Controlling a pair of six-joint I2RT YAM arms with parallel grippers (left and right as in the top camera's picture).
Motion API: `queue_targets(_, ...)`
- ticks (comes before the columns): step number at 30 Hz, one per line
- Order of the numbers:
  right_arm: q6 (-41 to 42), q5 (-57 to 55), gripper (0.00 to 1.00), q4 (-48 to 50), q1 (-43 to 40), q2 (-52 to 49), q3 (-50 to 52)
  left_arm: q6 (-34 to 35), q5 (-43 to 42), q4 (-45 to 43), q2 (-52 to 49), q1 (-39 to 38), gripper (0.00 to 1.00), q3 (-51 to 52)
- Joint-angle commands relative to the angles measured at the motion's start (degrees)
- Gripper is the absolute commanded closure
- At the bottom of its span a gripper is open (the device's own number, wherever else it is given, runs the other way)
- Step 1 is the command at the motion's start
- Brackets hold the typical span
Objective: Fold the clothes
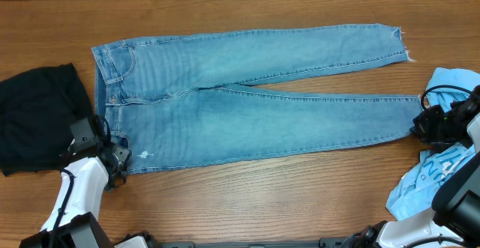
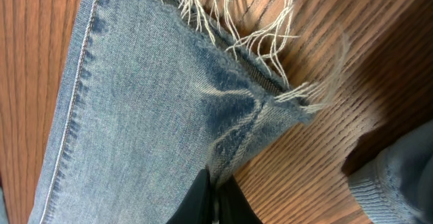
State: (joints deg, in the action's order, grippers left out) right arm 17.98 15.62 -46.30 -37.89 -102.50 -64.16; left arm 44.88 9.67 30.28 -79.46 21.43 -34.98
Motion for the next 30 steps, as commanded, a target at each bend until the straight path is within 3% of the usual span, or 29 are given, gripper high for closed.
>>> queue_targets(1,-0.2,-1.0,0.96,0.3,-0.3,0.6,-1.0,-0.1,-0.8,-2.2,-0.8,0.4,0.36,2.4)
queue_targets(2,-0.1,-1.0,0.96,0.3,-0.3,0.6,-1.0,-0.2,-1.1,-3.4,-1.6,0.3,0.39,3.0)
queue_targets(3,-0.1,-1.0,0.96,0.2,-0.3,0.6,-1.0,-1.6,-2.1,-4.3,-2.5,0.3,0.51,3.1)
queue_targets(4,-0.2,-1.0,0.96,0.1,-0.3,0.6,-1.0,-4.2,-3.5,-5.4,-3.2,0.3,0.82,3.1)
queue_targets(5,-0.1,-1.0,0.96,0.1,-0.3,0.6,-1.0,-6.2,-4.0,-6.0,-3.3,0.3,0.96,3.1)
queue_targets(7,-0.1,-1.0,0.96,-0.4,-0.3,0.6,-1.0,-11.8,-4.0,-4.6,-3.2,0.3,0.96,1.9)
queue_targets(12,0.1,-0.3,0.96,-1.2,-0.4,5.9,-1.2,-15.6,-9.9,7.3,2.0,0.3,0.96,-7.5)
queue_targets(19,0.1,-0.6,0.96,-4.4,-0.5,18.2,-4.2,-18.5,-10.6,20.6,20.6,0.3,0.96,-19.6)
queue_targets(26,0.0,0.3,0.96,-12.8,-3.5,20.9,-11.3,-18.6,-10.3,26.9,31.8,3.4,0.96,-20.7)
queue_targets(30,-0.2,0.4,0.96,-13.8,-0.9,22.0,-14.3,-18.4,-10.4,21.4,30.9,4.9,0.96,-20.8)
